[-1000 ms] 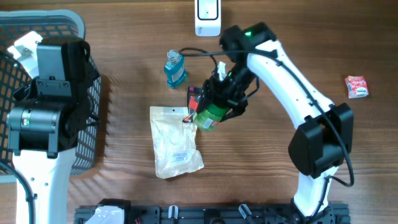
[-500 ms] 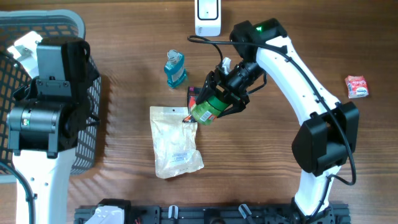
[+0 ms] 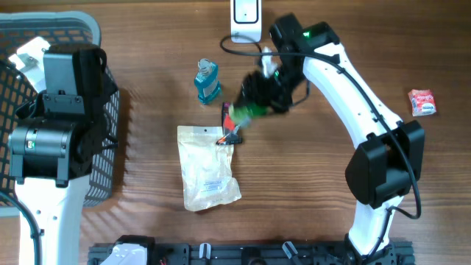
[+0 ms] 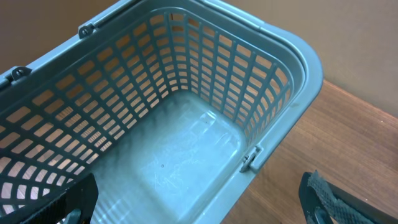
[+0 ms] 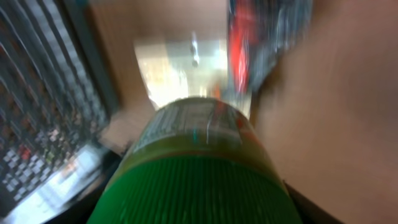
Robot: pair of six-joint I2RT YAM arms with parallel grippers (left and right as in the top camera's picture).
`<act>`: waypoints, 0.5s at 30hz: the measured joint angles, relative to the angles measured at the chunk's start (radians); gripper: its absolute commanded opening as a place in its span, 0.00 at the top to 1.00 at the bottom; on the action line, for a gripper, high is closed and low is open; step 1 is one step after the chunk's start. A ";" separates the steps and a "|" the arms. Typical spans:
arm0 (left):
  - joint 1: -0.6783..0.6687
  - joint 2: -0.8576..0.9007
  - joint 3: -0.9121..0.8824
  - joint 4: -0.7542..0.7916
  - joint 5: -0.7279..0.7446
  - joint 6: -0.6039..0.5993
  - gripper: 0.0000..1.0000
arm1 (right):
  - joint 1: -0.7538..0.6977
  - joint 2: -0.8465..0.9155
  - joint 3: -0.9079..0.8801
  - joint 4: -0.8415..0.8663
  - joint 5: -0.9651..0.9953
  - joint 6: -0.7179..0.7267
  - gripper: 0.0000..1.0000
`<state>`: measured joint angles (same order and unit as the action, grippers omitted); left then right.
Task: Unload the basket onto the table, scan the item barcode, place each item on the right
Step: 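Lift the green jar and carry it toward the scanner, then hold the green jar label in front of the scanner window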
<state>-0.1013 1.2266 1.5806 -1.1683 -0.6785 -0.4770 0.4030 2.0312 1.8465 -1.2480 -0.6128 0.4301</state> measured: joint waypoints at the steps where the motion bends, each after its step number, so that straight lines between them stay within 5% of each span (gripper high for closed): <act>1: 0.000 0.000 0.000 0.002 0.000 0.000 0.00 | 0.000 0.001 0.000 0.100 0.055 -0.001 0.46; 9: 0.000 0.000 -0.001 0.001 0.003 0.000 0.00 | -0.001 0.002 0.000 0.624 0.377 -0.066 0.47; 15: 0.000 0.000 -0.002 0.001 0.004 0.000 0.00 | -0.002 0.028 0.000 0.866 0.543 -0.168 0.47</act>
<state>-0.1013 1.2266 1.5791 -1.1675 -0.6746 -0.4774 0.4011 2.0590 1.8465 -0.3820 -0.0696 0.2619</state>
